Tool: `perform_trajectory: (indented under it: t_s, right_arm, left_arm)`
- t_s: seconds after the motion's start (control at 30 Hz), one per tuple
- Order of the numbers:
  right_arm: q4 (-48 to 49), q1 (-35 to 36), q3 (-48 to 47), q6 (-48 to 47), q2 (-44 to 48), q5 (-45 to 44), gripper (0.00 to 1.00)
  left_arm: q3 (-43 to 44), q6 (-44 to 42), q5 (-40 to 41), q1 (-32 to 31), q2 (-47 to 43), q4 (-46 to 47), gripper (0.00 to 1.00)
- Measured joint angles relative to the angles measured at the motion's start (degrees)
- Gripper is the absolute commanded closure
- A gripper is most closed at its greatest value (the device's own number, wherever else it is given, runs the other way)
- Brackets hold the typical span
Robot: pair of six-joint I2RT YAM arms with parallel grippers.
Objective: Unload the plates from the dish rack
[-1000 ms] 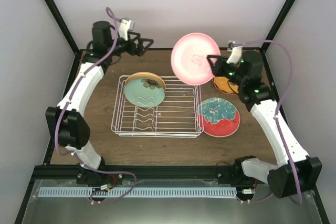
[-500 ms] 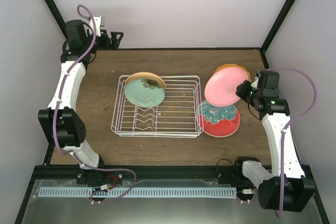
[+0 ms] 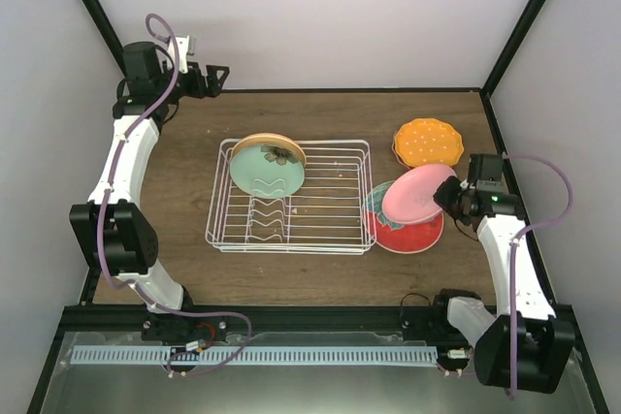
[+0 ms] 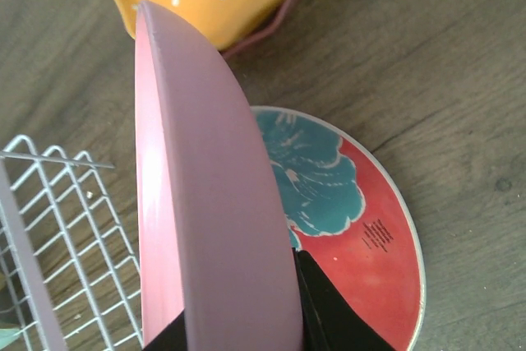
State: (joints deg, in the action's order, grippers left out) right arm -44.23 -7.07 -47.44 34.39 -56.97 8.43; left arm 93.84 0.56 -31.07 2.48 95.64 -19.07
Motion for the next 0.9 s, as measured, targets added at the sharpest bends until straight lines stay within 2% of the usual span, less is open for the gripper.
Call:
perform_trajectory:
  t_s: [0.17,0.27,0.33,0.43,0.53,0.9]
  right_arm:
    - [0.8,0.0,3.6,0.0,-1.7,0.6,0.85]
    - [1.7,0.0,5.0,-0.1,-2.8,1.6,0.79]
    - [2.5,0.0,5.6,-0.2,-3.7,2.6,0.69]
    - [3.7,-0.1,5.9,-0.3,-4.9,3.9,0.50]
    - [4.1,-0.2,6.0,-1.1,-6.2,4.8,0.38]
    - [2.1,-0.2,6.0,-2.5,-8.7,4.8,0.32]
  left_arm:
    - [-0.9,-0.2,0.0,0.0,-0.2,-0.2,0.00]
    - [-1.3,-0.4,0.0,0.0,-0.3,-0.3,0.00]
    - [-1.5,-0.4,-0.1,0.0,-0.3,-0.4,0.00]
    - [-1.7,-0.5,-0.2,0.0,-0.3,-0.4,0.00]
    - [-1.7,-0.6,-0.2,0.0,-0.3,-0.4,0.00]
    - [-1.8,-0.6,-0.5,0.1,-0.3,-0.4,0.00]
